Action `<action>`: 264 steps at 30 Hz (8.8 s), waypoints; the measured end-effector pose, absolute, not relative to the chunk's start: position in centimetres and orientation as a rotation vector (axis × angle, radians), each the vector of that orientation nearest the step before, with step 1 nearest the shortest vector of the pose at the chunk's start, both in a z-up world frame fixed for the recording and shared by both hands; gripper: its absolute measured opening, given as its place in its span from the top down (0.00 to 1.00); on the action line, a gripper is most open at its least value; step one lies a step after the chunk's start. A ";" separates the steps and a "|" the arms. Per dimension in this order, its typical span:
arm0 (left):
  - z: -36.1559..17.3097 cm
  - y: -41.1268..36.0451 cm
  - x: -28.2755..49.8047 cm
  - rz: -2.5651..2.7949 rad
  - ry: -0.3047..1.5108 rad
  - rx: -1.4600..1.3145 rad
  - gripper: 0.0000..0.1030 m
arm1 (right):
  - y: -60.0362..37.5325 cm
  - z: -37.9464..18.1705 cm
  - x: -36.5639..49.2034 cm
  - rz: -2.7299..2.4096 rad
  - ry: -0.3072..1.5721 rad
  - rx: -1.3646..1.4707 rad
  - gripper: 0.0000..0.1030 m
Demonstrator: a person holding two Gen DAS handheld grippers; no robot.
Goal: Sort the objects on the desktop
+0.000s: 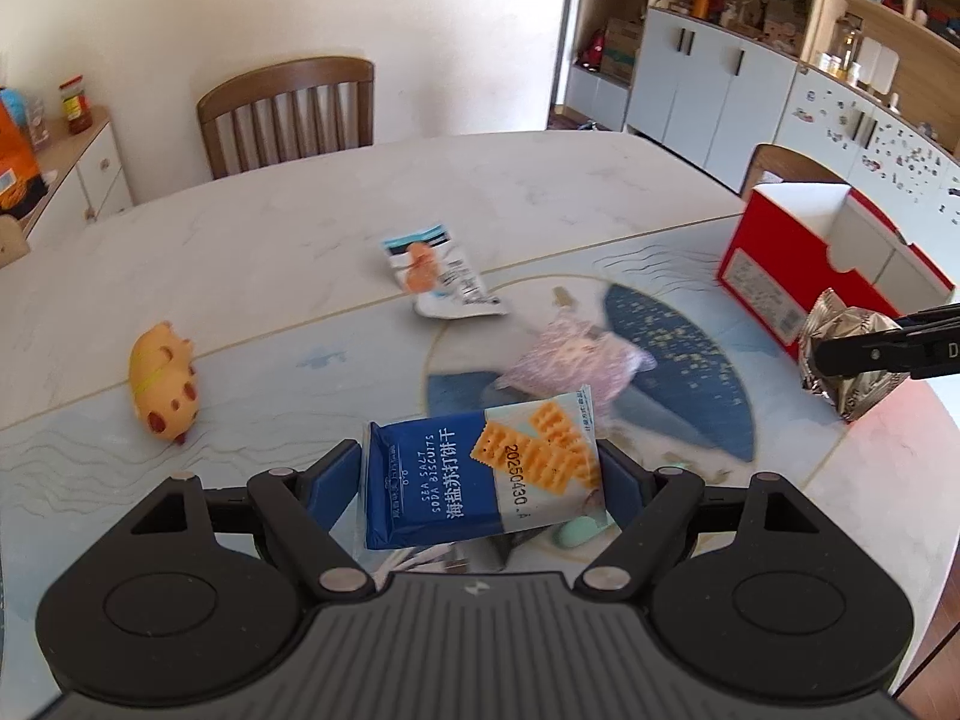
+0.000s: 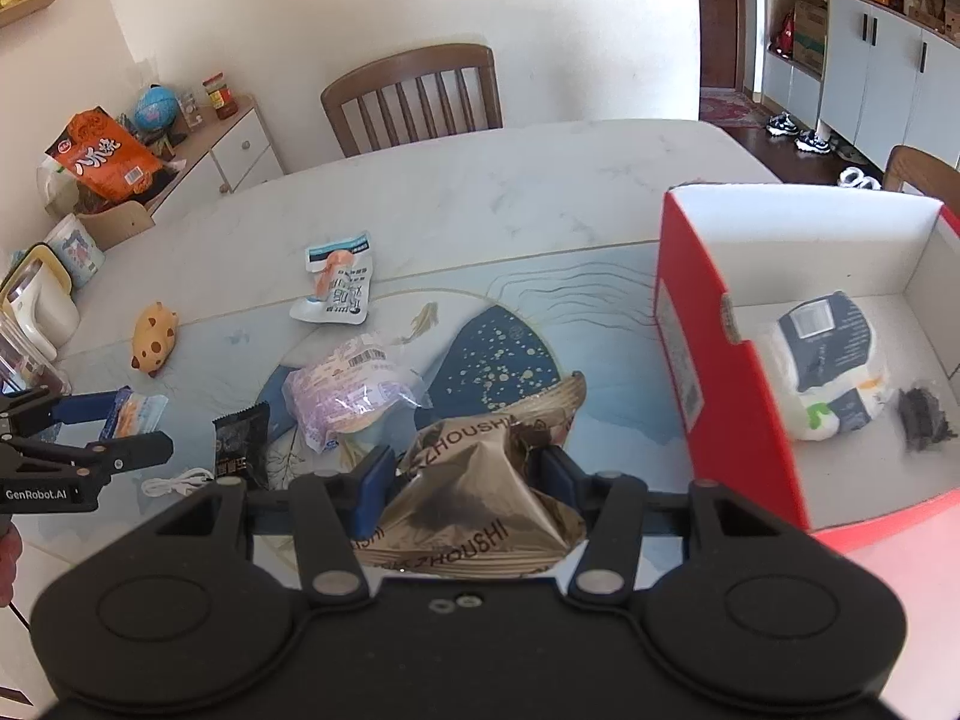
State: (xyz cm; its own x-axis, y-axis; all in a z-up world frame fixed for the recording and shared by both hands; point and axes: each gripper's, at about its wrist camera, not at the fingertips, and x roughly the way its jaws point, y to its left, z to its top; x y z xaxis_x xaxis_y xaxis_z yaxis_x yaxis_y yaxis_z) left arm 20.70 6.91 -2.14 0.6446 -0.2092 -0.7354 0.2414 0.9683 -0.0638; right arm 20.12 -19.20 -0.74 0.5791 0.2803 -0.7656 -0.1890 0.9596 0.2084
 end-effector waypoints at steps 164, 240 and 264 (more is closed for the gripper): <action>-3.4 -34.2 32.8 -0.681 1.024 0.441 0.12 | -43.1 -1.0 32.9 0.246 0.972 -0.104 0.35; 4.5 -10.3 21.5 -0.666 0.735 0.172 0.01 | -25.8 4.3 20.3 0.233 0.790 0.023 0.11; 1.9 -1.0 20.6 -0.552 0.739 0.102 0.00 | -17.7 2.3 21.8 0.301 0.803 -0.012 0.09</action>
State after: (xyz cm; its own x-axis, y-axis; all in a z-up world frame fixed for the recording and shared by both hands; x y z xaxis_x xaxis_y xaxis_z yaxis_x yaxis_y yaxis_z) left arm 20.61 -0.99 1.95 0.6041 -0.4407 -0.6639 0.5112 0.8535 -0.1014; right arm 21.80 -17.70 2.29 0.6544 0.2607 -0.7098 -0.2697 0.9574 0.1029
